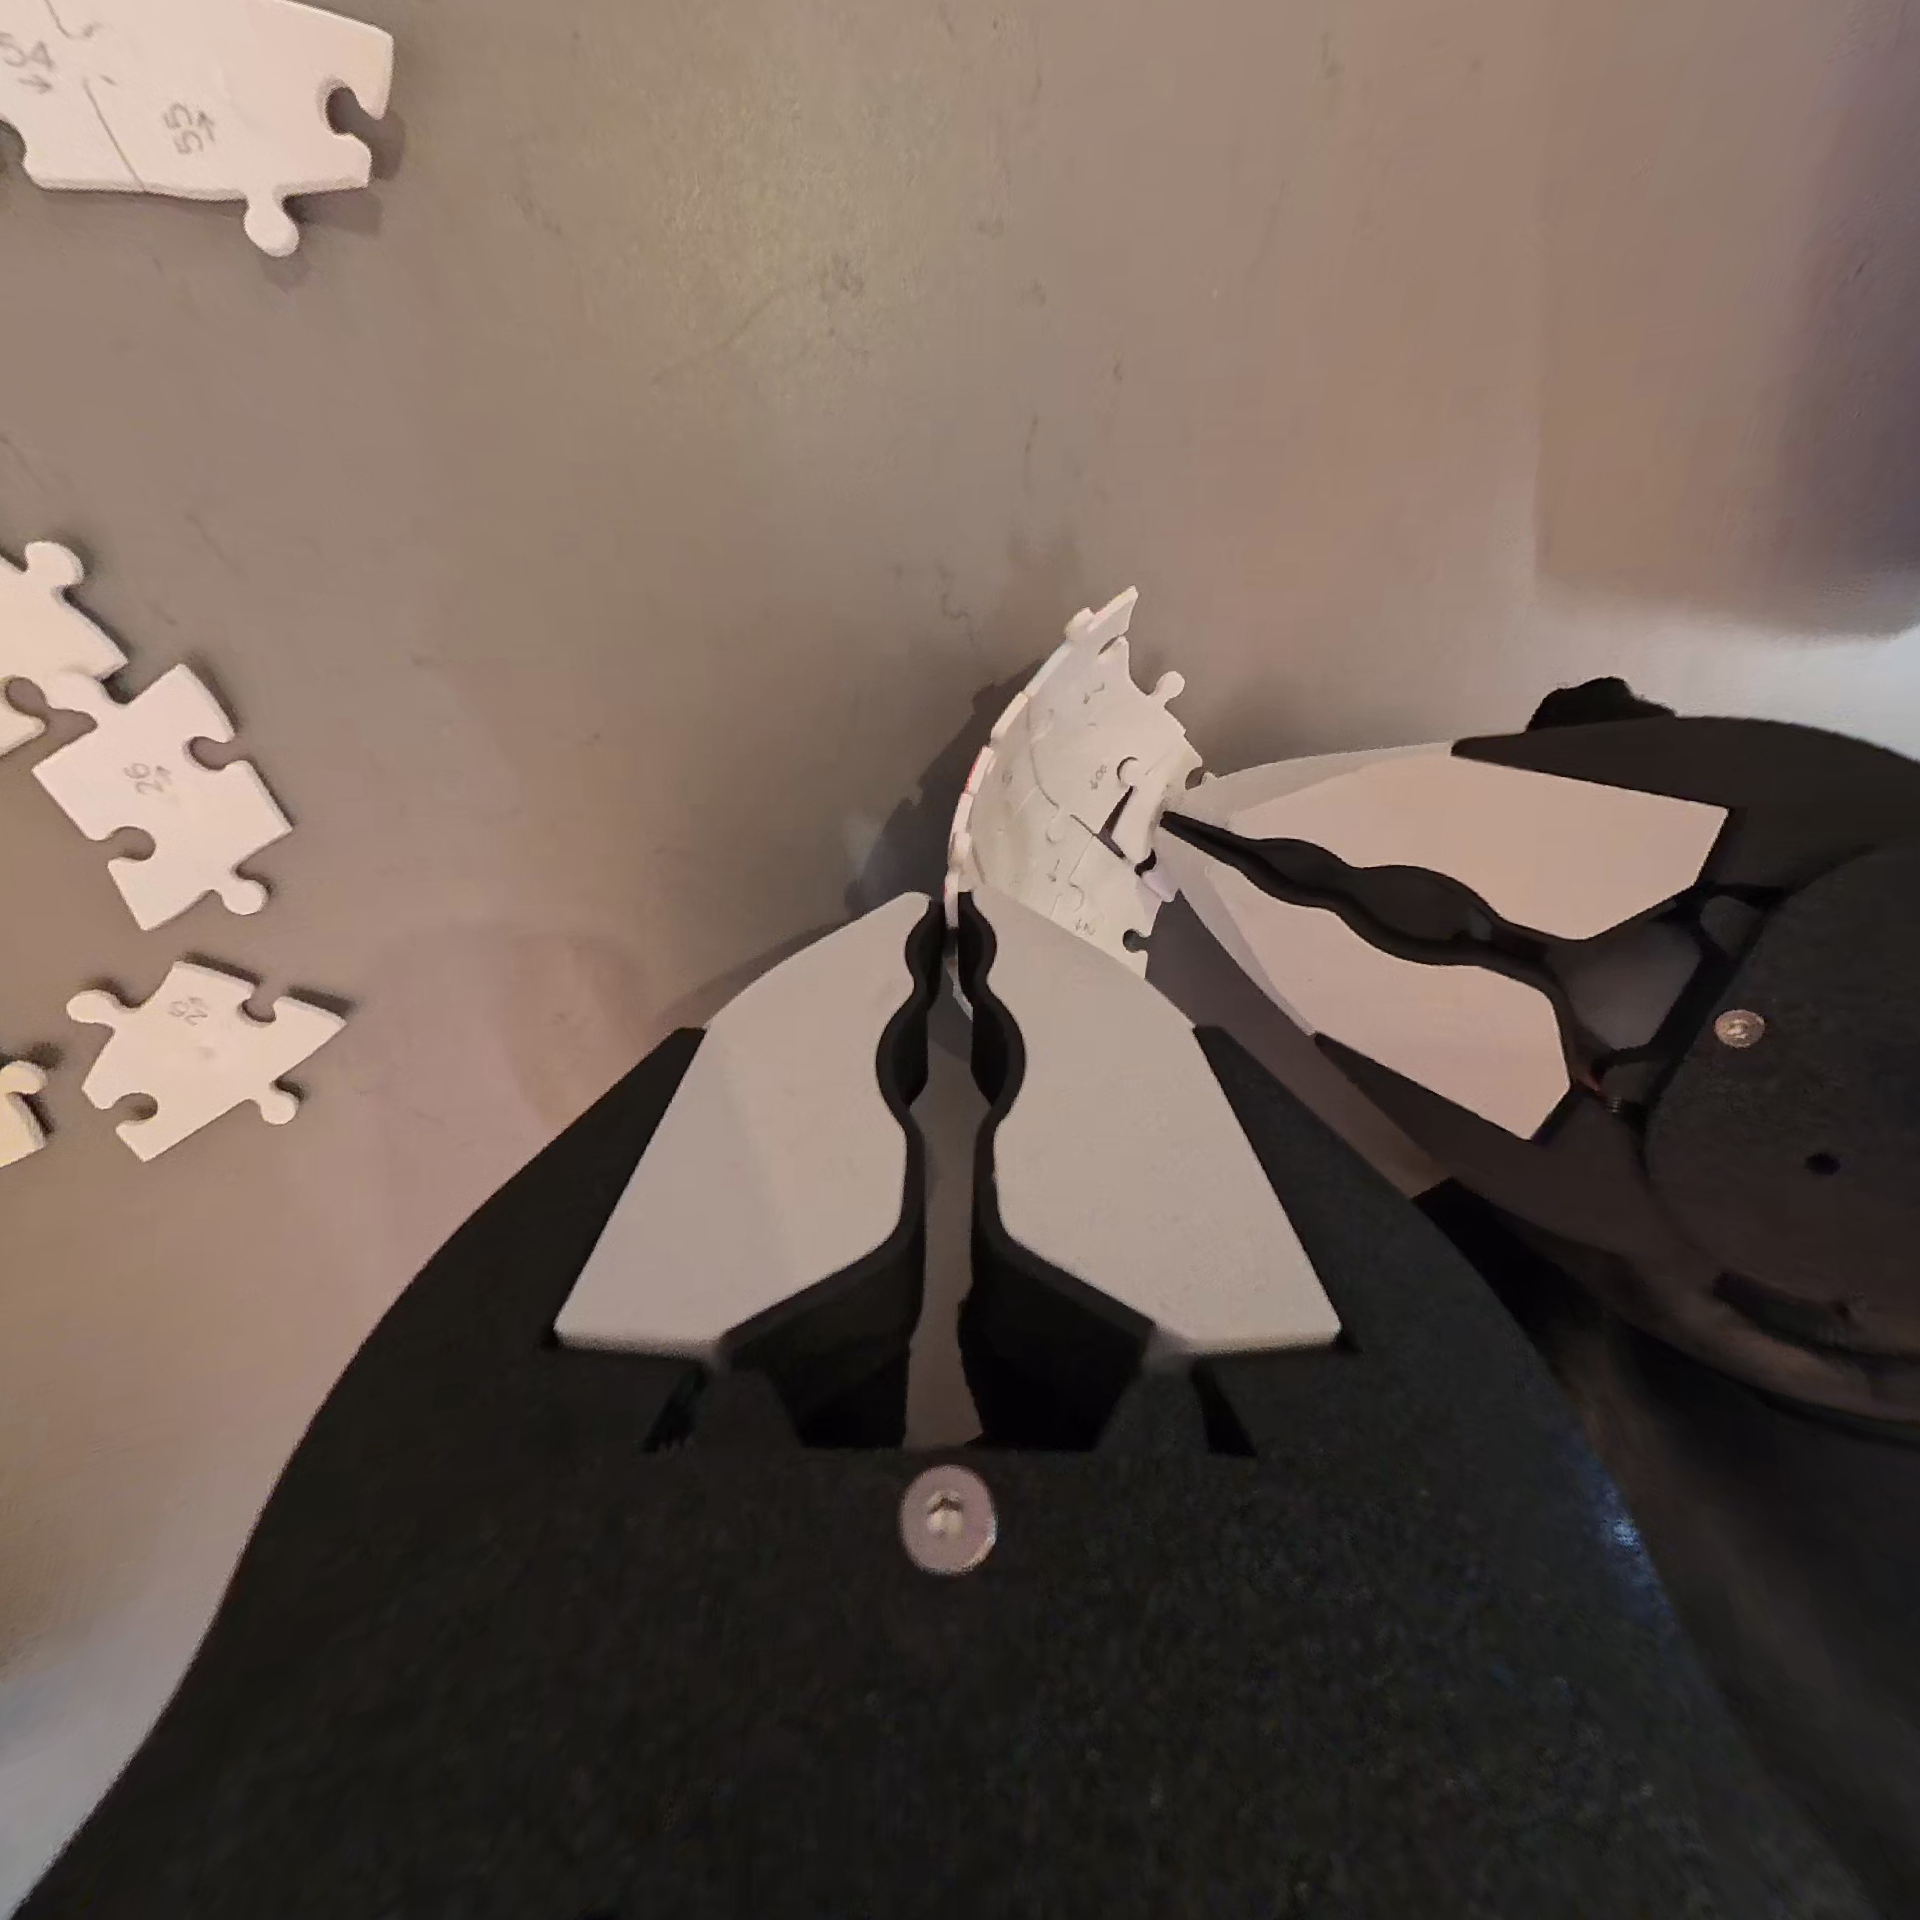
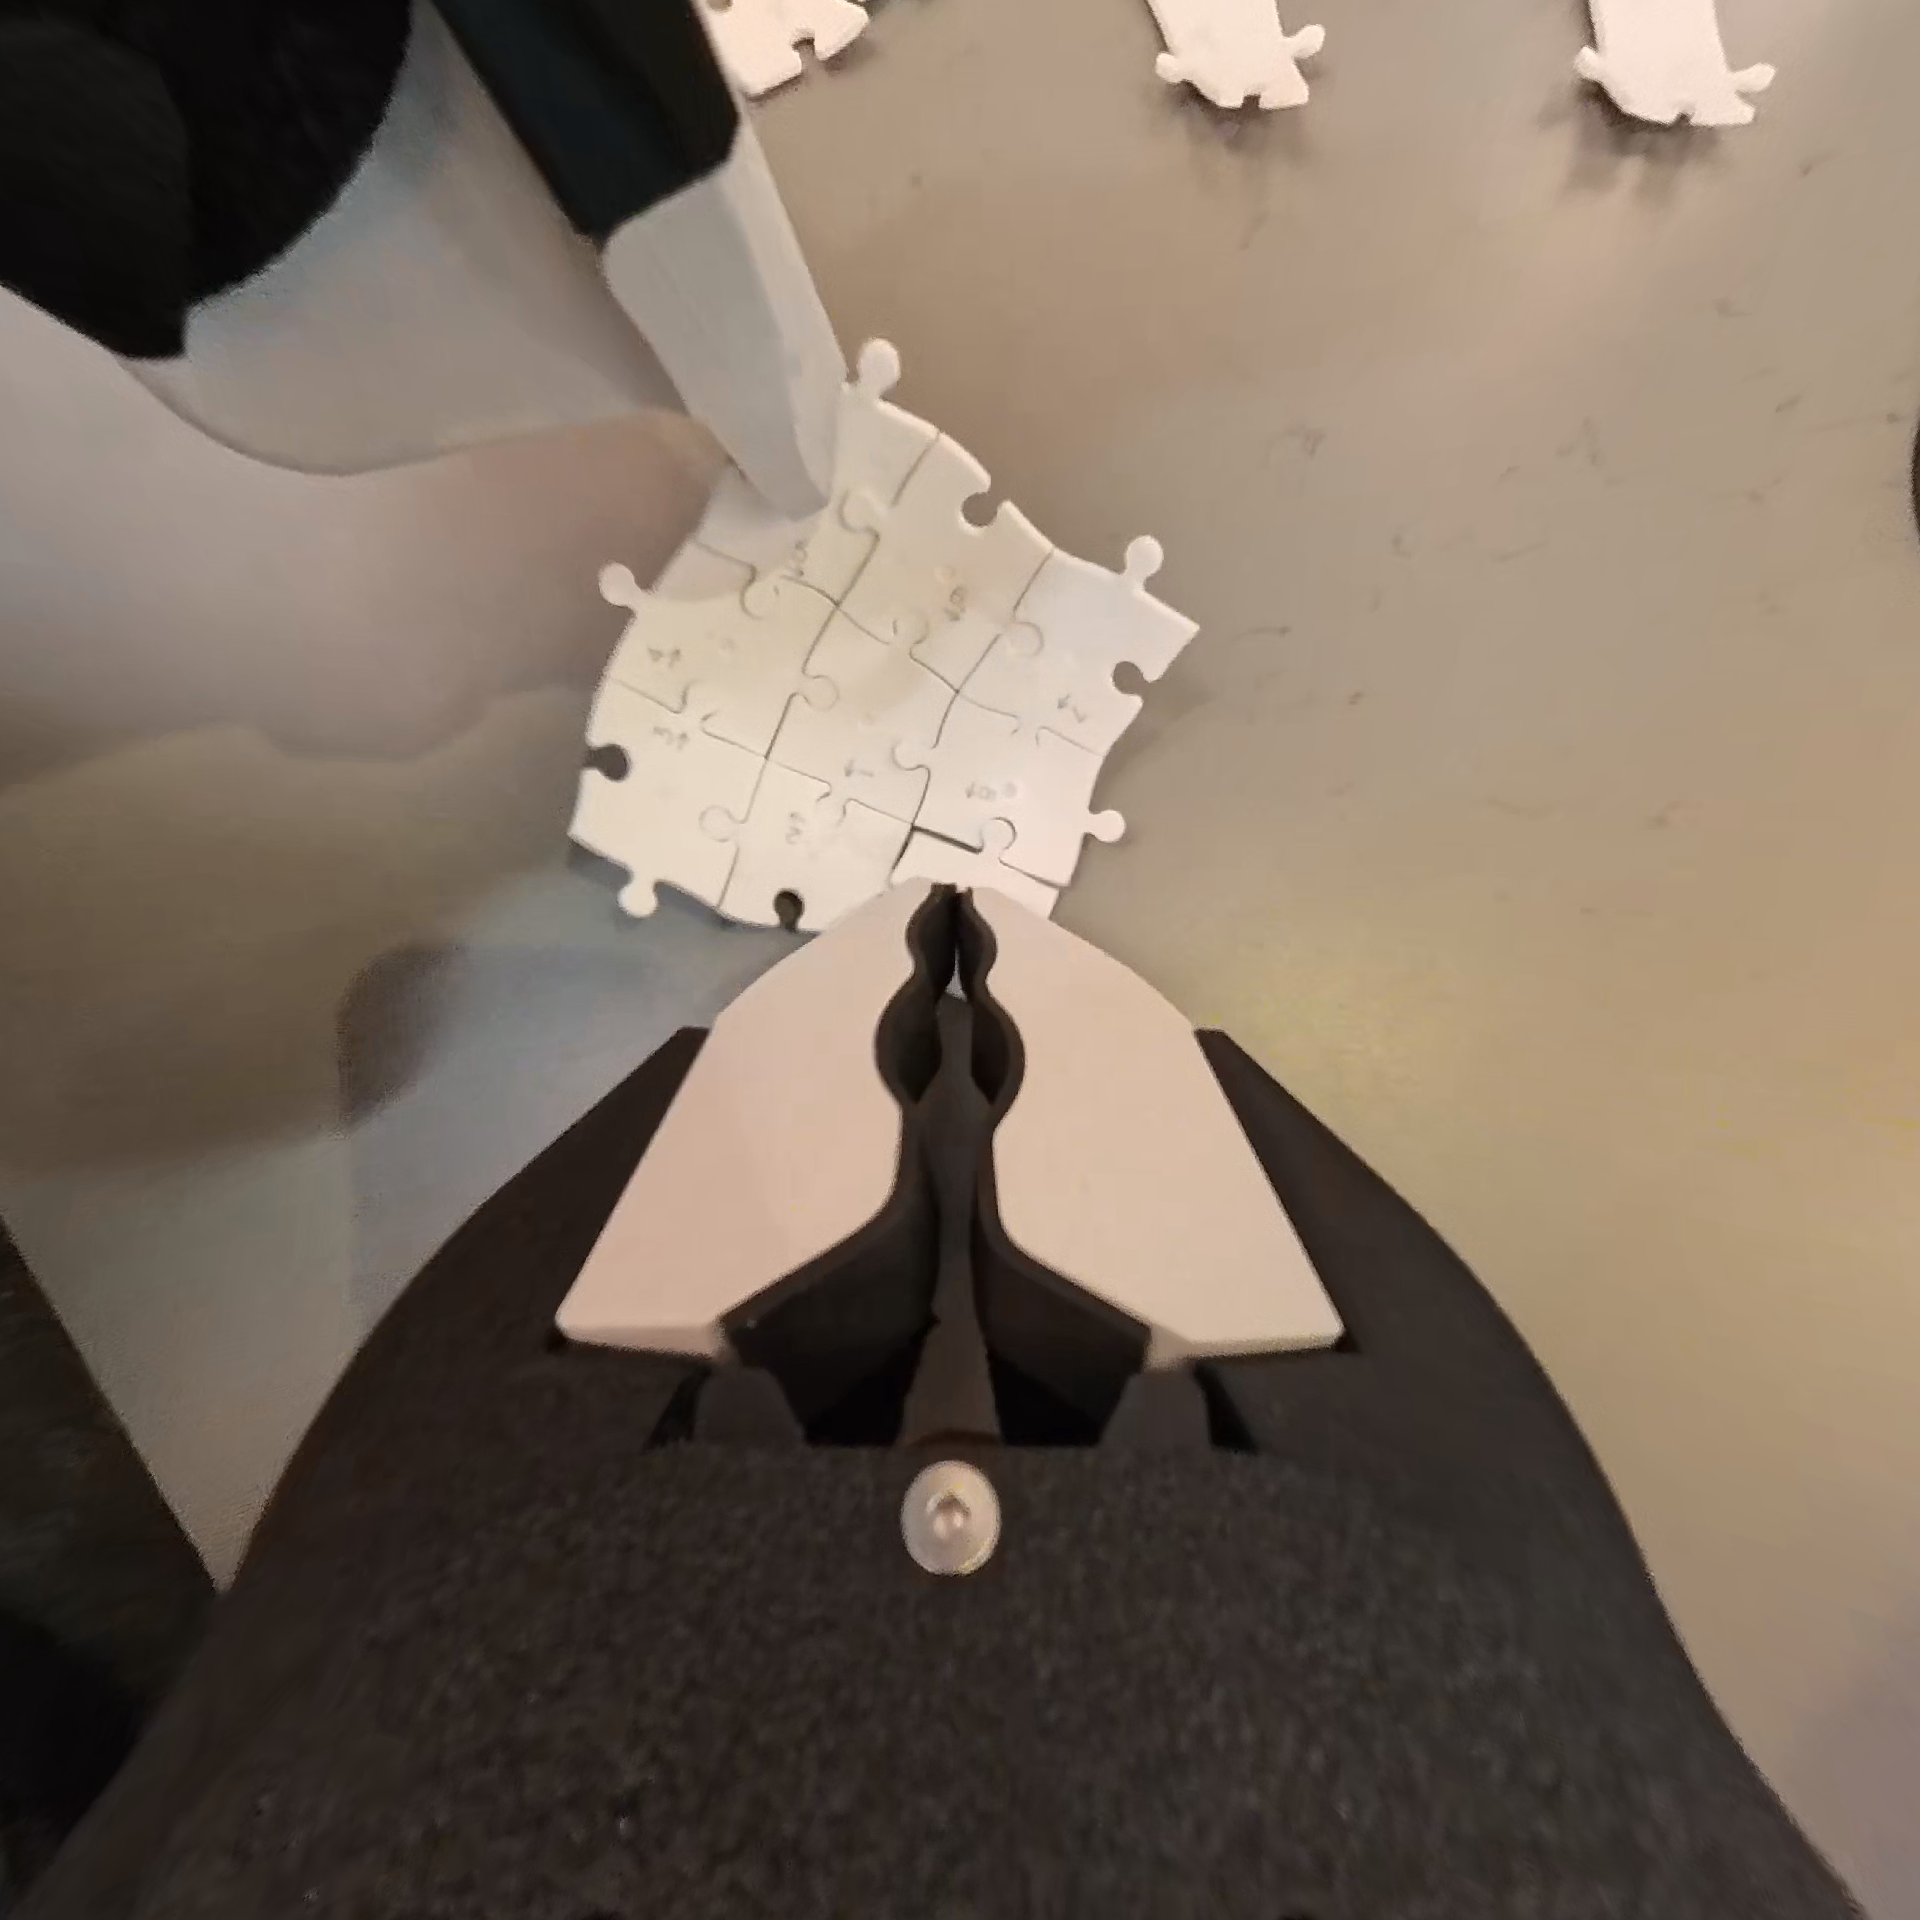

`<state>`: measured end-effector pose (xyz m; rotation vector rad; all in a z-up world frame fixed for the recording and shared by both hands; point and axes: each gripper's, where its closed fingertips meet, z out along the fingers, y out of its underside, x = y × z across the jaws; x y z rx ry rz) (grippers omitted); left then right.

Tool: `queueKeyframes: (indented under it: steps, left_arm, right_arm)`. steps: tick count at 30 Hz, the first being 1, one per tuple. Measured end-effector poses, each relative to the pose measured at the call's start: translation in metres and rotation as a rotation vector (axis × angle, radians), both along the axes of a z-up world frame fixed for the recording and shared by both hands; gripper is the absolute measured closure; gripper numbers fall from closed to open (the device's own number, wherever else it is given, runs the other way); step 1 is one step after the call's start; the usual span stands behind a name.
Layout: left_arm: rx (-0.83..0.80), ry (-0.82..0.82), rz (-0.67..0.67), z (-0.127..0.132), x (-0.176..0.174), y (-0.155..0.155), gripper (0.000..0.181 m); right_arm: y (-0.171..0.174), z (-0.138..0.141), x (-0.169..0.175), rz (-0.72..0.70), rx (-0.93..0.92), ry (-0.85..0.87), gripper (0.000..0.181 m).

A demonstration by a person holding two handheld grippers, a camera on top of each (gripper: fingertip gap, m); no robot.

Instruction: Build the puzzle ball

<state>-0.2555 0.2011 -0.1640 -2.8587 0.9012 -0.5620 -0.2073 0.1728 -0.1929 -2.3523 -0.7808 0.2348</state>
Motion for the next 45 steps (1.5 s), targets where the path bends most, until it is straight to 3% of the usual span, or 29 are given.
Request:
queueKeyframes:
  steps: [15, 21, 25, 30, 39, 42, 45]
  left_arm:
    - [-0.02, 0.029, -0.032, 0.0, 0.002, 0.004, 0.179]
    - [-0.019, 0.031, -0.04, 0.0, 0.002, 0.003, 0.179]
    - [-0.015, 0.032, -0.046, 0.0, 0.002, 0.003, 0.179]
    - [-0.017, 0.031, -0.051, 0.0, 0.004, 0.003, 0.179]
    - [-0.025, 0.019, -0.05, -0.002, 0.004, 0.002, 0.179]
    - [-0.022, 0.019, -0.056, -0.001, 0.004, 0.002, 0.179]
    - [-0.017, 0.02, -0.062, -0.001, 0.005, 0.003, 0.179]
  right_arm:
    - [0.002, 0.002, 0.002, 0.085, 0.029, -0.143, 0.181]
    - [0.005, 0.036, 0.022, 0.088, 0.102, -0.082, 0.181]
    - [-0.003, 0.023, 0.027, 0.161, 0.066, -0.075, 0.181]
    - [-0.012, 0.016, -0.002, 0.273, 0.082, -0.015, 0.181]
    - [-0.022, -0.001, 0.007, 0.282, -0.033, -0.022, 0.181]
    - [-0.02, 0.002, 0.022, 0.253, -0.01, -0.081, 0.181]
    - [-0.023, 0.015, 0.021, 0.252, 0.014, -0.019, 0.181]
